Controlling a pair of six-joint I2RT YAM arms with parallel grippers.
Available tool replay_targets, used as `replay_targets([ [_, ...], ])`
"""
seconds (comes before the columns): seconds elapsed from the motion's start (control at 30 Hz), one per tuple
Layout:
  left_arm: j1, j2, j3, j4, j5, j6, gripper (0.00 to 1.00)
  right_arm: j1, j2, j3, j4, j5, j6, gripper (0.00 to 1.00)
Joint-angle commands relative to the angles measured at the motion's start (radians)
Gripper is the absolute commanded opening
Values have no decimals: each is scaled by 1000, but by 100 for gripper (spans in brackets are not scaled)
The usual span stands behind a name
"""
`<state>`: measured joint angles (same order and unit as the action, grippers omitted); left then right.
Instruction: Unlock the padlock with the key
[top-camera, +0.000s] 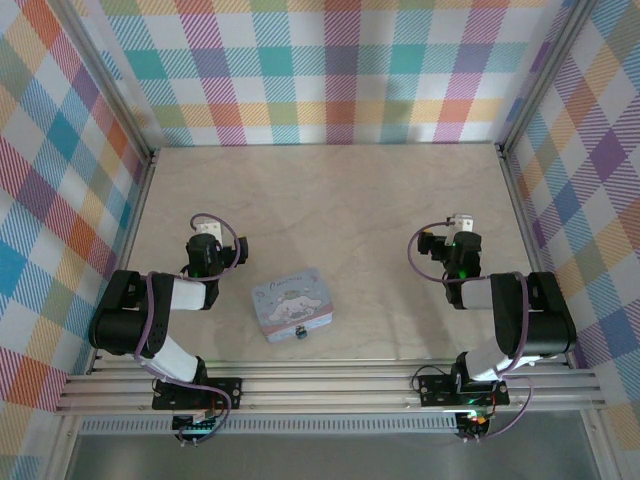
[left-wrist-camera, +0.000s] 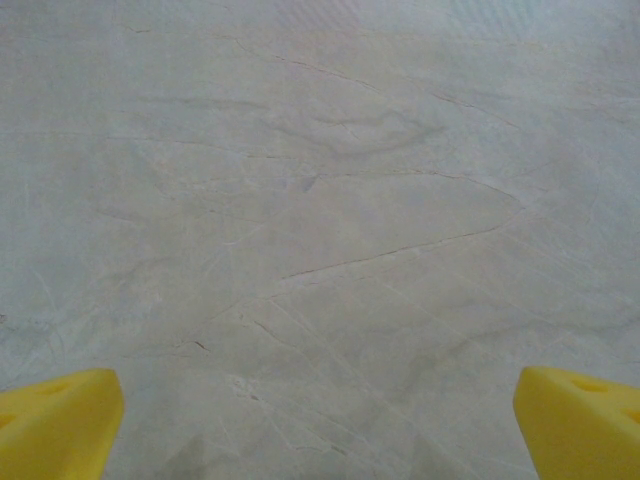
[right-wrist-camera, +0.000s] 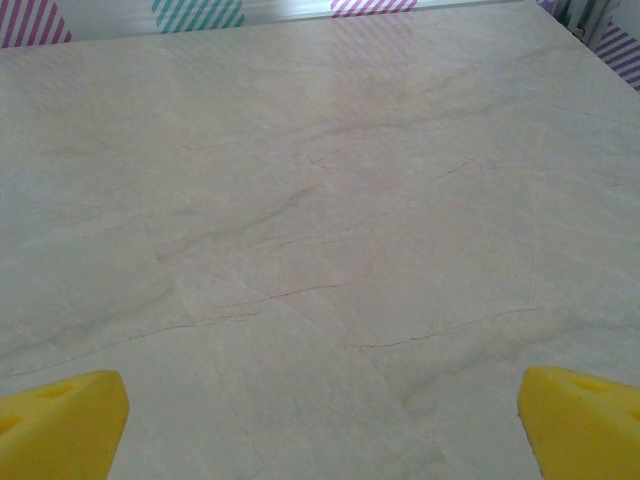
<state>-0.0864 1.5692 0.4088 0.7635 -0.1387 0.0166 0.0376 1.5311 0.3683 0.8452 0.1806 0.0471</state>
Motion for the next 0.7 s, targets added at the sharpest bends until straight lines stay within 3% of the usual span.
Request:
replay_targets([
  [0.0,13,-5,15,40,14,6,100,-6,1,17,30,-18,4,100],
  [0.57,14,-8,12,43,14,4,100,-6,-1,12,37,-21,2,100],
  [0.67,14,-70,41,-52,-69,-33,100,-6,-42,9,7,-35,0,100],
])
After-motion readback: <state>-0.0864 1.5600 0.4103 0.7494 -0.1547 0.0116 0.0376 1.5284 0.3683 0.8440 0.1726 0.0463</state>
